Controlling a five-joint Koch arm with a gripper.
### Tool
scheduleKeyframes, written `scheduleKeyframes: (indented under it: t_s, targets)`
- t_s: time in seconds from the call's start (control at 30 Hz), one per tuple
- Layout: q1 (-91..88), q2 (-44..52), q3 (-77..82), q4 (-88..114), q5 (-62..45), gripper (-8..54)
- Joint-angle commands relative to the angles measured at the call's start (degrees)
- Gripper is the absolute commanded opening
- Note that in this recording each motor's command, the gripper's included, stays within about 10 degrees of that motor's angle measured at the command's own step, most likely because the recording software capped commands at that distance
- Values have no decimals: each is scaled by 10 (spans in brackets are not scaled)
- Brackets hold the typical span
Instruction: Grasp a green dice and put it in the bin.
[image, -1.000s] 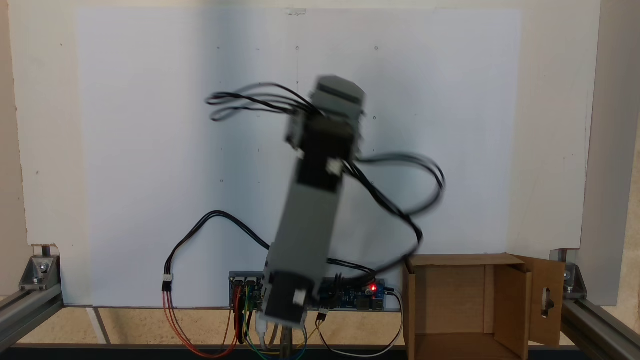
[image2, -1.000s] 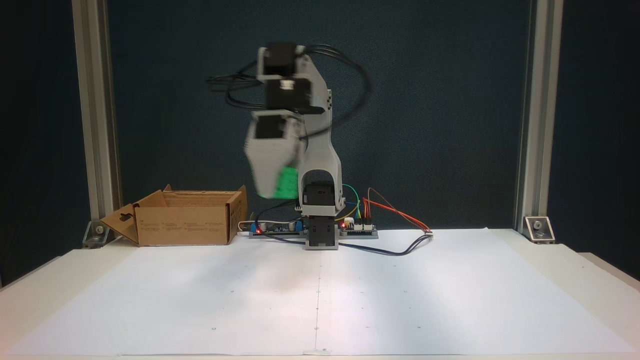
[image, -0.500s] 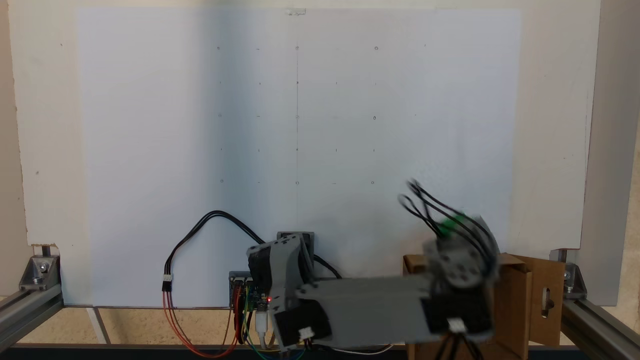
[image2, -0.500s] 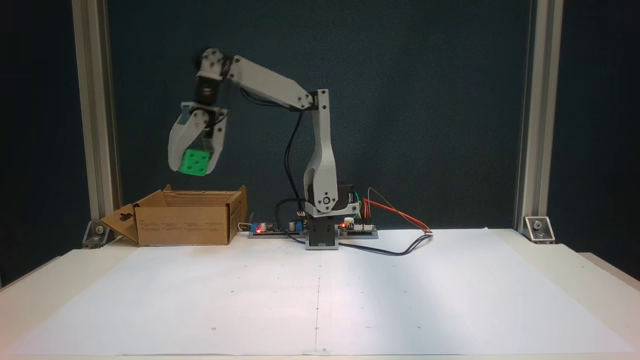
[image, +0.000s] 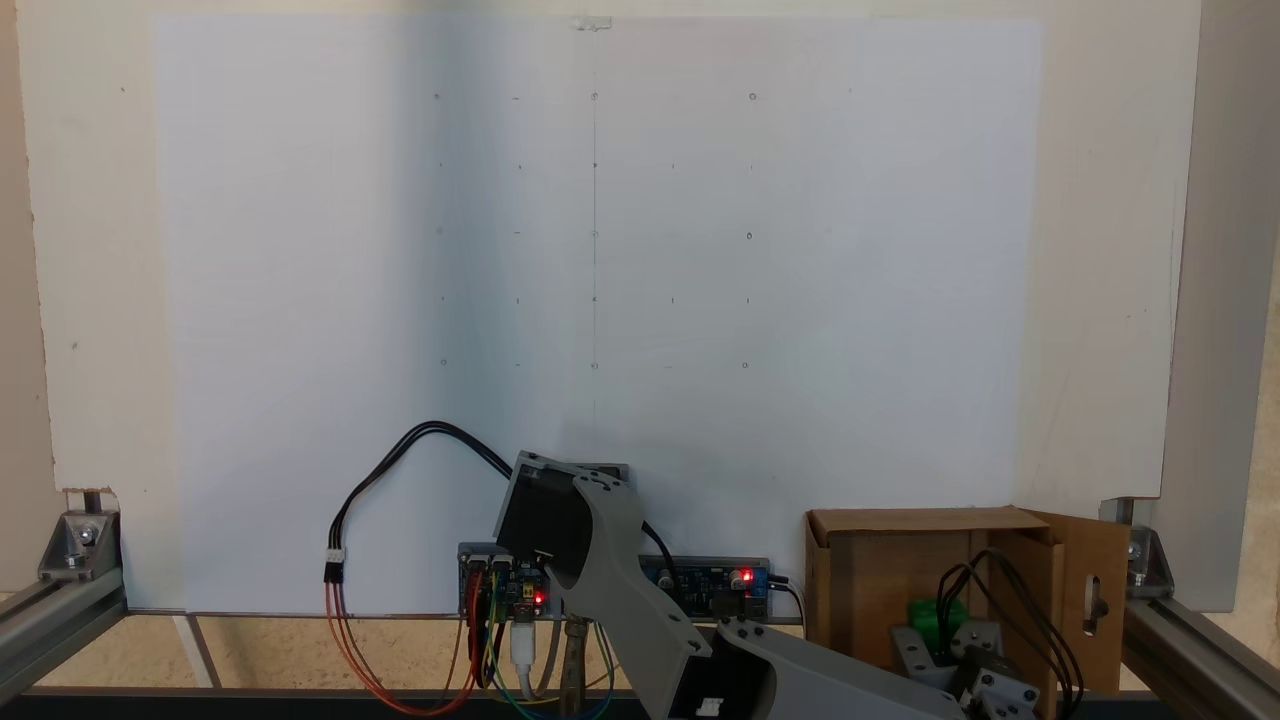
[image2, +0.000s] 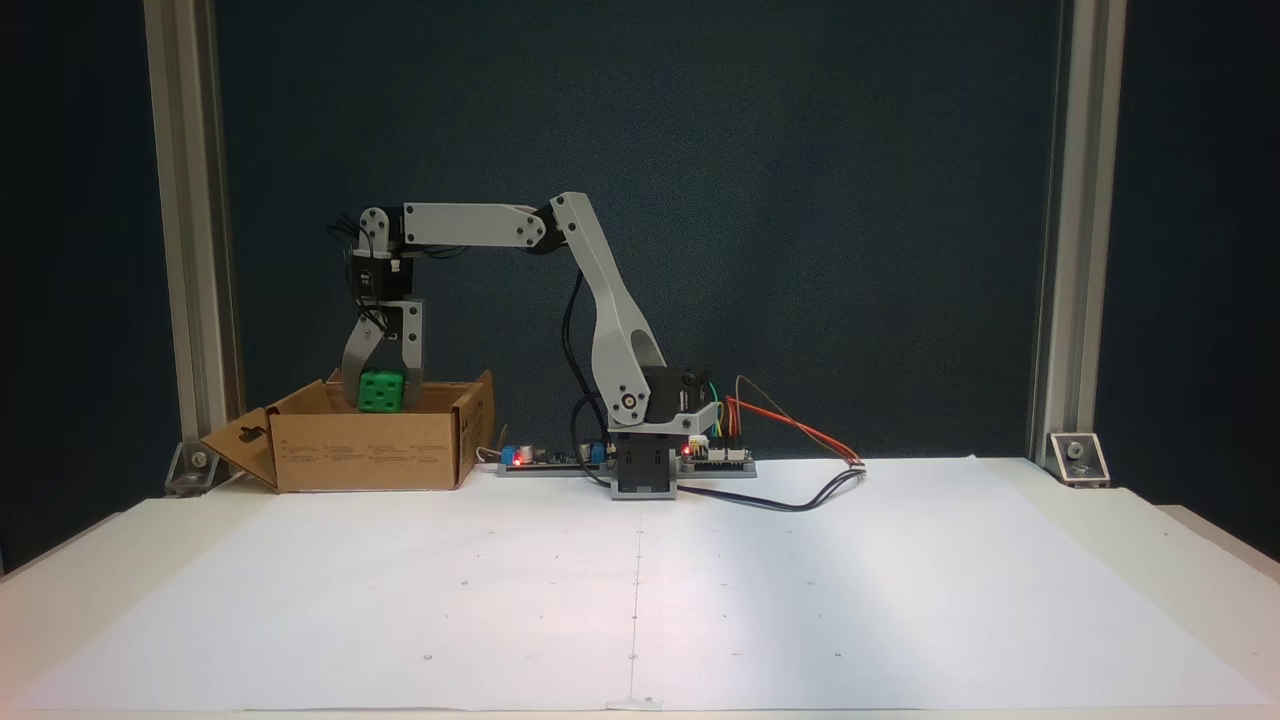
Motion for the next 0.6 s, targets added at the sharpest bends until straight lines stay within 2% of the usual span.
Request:
scheduleKeyframes:
  t_s: [0.0, 0.07, 0.13, 0.2, 0.37, 0.47, 0.57]
  targets:
    - [3, 8, -13, -3, -42, 115]
    - [1, 2, -13, -4, -42, 115]
    - [-3, -2, -4, -1, -41, 285]
    - [-3, -2, 2, 0, -41, 362]
    - [-4, 21, 7, -7, -37, 371]
    - [-21, 90, 7, -5, -16, 372]
    - [-76, 169, 7, -5, 70, 378]
